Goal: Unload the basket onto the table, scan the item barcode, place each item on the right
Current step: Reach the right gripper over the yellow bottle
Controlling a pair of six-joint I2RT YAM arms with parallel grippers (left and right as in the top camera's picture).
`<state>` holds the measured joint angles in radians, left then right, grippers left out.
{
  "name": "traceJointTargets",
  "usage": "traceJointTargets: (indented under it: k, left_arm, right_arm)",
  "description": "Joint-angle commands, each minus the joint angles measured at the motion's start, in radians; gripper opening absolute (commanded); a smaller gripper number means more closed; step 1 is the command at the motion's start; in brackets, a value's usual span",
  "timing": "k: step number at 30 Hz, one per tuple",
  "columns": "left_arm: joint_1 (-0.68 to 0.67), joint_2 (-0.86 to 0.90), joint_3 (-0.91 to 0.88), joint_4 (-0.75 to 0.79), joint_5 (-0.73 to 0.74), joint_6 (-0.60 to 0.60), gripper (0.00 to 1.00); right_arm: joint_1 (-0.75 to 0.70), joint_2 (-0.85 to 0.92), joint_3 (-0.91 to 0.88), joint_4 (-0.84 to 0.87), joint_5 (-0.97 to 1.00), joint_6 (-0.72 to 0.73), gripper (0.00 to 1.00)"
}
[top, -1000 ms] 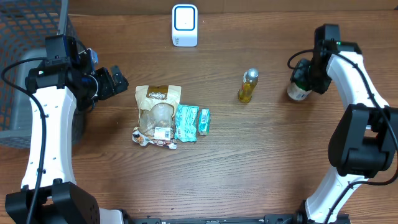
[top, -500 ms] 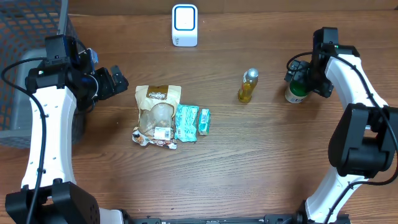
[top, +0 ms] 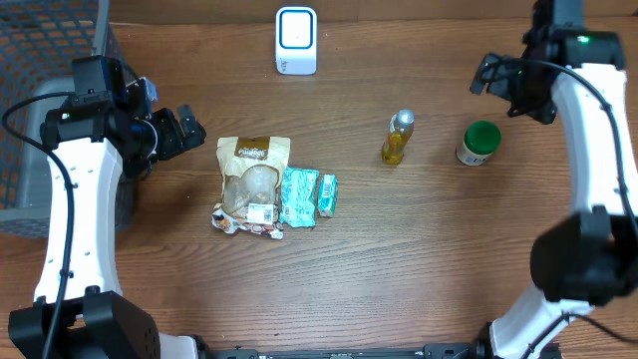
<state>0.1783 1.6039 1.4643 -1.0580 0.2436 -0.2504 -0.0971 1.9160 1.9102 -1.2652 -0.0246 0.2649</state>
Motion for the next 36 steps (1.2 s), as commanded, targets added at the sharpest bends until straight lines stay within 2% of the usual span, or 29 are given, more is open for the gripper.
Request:
traceJointTargets:
  k: [1, 7, 13, 16, 21, 27, 36]
  left_arm:
    - [-0.003, -0.005, 0.024, 0.0, 0.008, 0.026, 1.0]
    - [-0.003, -0.005, 0.024, 0.0, 0.008, 0.027, 0.99]
    - [-0.003, -0.005, 0.024, 0.0, 0.008, 0.026, 1.0]
    - [-0.003, -0.005, 0.024, 0.0, 0.008, 0.026, 1.0]
    - [-0.003, -0.005, 0.024, 0.0, 0.008, 0.026, 1.0]
    - [-0.003, -0.005, 0.024, 0.0, 0.008, 0.026, 1.0]
    - [-0.003, -0.005, 0.024, 0.0, 0.008, 0.026, 1.0]
  right_arm:
    - [0.013, -0.041, 0.024, -0.068, -0.196, -0.125, 1.0]
    - [0.084, -0.041, -0.008, -0.086, -0.246, -0.219, 1.0]
    - [0.176, -0.041, -0.009, -0.033, -0.235, -0.217, 1.0]
    - [0.225, -0.041, -0.013, -0.019, -0.184, -0.2, 1.0]
    - [0.291, -0.04, -0.038, -0.008, -0.024, -0.063, 1.0]
    - [0.36, -0.04, -0.161, 0.111, -0.012, -0.052, 1.0]
    - [0.37, -0.04, -0.325, 0.312, 0.05, -0.052, 1.0]
